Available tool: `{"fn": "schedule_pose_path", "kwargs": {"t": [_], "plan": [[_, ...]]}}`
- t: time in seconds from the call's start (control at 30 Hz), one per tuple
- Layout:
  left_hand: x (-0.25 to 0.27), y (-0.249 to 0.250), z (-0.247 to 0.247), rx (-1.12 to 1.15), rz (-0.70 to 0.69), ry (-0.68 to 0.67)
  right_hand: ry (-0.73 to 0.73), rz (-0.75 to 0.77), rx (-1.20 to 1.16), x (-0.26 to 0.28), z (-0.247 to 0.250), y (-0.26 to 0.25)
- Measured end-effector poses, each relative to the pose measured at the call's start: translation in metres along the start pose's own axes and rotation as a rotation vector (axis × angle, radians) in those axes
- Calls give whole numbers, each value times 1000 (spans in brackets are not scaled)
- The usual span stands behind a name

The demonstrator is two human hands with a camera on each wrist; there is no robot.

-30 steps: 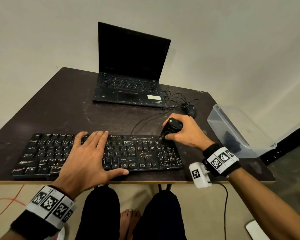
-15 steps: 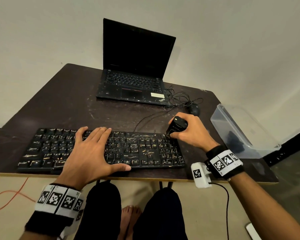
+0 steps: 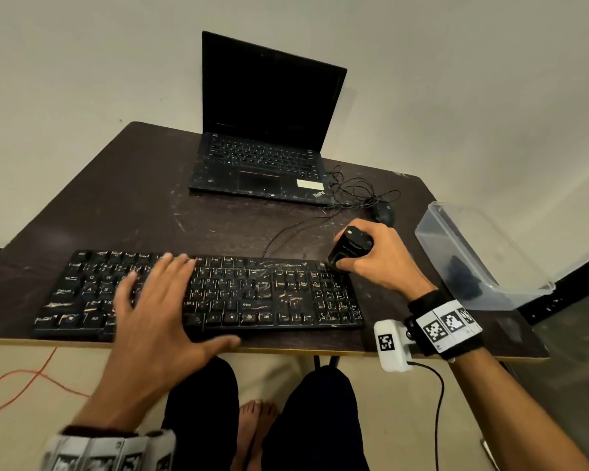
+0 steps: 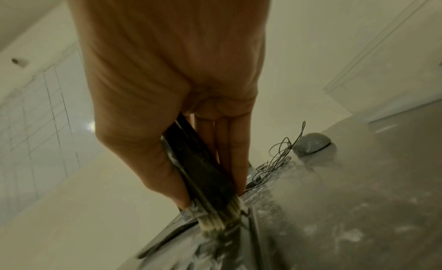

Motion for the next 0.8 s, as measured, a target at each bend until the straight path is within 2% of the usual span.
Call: {"fn": "schedule_pose_path", "kwargs": {"t": [0.07,0.13,0.2,0.27,0.37,0.53,0.63,0.73,0.8], "plan": [[-9,-27,14,-68,18,-3,-24,17,-4,2,0,0],[-18,-67,25,-96,69,-49,16,16,43,-1,6,6],[-22,-103,33,-65,125,-111,33,-10,19,-1,12,13],[-23,-127,35,42,141,-174,-16,-30,-44,3,10,17],[-25,-143,37,249,164,-214,31,-39,-39,2,10,21],[-30,-149,34,249,94,-181,-9,-10,-23,4,5,18],[-31,-145,34,244,56,-170,77,-40,-8,0,10,19],[-29,-142,38,260,46,-162,-1,-3,-49,5,-1,11],[-28,-138,40,258,50,-159,17,7,-36,4,-3,9]]}}
Point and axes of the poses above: each hand's wrist, its own x-axis away from the middle knuckle, its own z-axis out of the back of the hand, y = z × x, the point moved 6 cm from there along -x, towards the middle knuckle, and after that the axes turned 10 degrees about y, right-handed, at the moved point
